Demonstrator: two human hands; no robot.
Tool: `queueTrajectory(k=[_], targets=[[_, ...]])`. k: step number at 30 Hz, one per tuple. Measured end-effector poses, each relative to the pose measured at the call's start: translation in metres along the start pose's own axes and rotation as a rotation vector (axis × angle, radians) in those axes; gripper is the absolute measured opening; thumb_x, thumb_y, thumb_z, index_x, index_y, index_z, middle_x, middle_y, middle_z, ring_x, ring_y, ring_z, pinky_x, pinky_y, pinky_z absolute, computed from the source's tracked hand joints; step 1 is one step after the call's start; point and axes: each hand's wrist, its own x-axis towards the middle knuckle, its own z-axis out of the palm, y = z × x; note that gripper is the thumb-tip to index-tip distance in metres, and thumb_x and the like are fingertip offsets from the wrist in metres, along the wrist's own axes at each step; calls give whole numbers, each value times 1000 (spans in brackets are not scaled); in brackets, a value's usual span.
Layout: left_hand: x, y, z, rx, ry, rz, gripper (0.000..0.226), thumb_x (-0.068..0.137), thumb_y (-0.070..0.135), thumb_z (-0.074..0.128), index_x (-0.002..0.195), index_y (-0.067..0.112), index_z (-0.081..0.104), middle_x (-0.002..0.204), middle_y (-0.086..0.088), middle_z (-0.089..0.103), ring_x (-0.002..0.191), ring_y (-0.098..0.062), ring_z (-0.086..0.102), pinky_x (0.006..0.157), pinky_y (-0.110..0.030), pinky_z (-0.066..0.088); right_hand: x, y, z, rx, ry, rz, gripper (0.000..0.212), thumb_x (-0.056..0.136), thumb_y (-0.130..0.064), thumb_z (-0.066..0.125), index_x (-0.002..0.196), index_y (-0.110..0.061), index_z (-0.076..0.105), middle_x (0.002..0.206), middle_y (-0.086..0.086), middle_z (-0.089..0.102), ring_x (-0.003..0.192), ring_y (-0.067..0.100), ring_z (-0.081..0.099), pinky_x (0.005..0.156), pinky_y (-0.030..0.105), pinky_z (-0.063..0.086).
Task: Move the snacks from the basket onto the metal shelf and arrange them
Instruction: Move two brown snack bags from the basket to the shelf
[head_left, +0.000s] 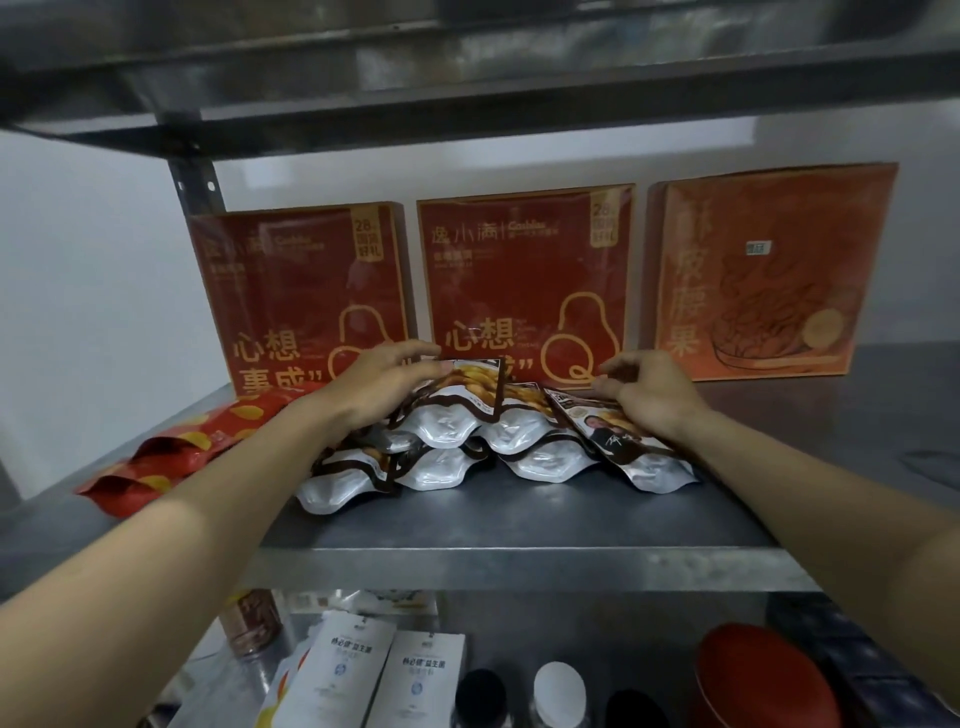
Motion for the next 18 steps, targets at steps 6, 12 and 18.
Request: queueTrajectory(k=[6,12,18], targets=[[-14,19,-5,188,39,62,51,93,57,51,135,29,55,146,3,48,135,-18,41,110,-33,29,-35,-49,-16,-430,94,-348,39,95,-38,59,129,-19,61,124,6,66,116,28,59,99,41,46],[-56,37,-9,634,216,133,77,84,76,36,142,28,46,152,-3,41,140,-26,35,115,-49,26,-80,-97,-11,-722,-63,-589,66,96,-52,39,155,-28,21,160,6,25,148,24,19,119,44,12],[-114,44,-16,837,279,-120,70,90,70,35,152,39,22,164,4,8,150,-28,6,120,-54,6,-112,-121,13,-672,-129,-635,71,96,-59,36,156,-31,8,164,9,8,151,31,0,121,48,5]])
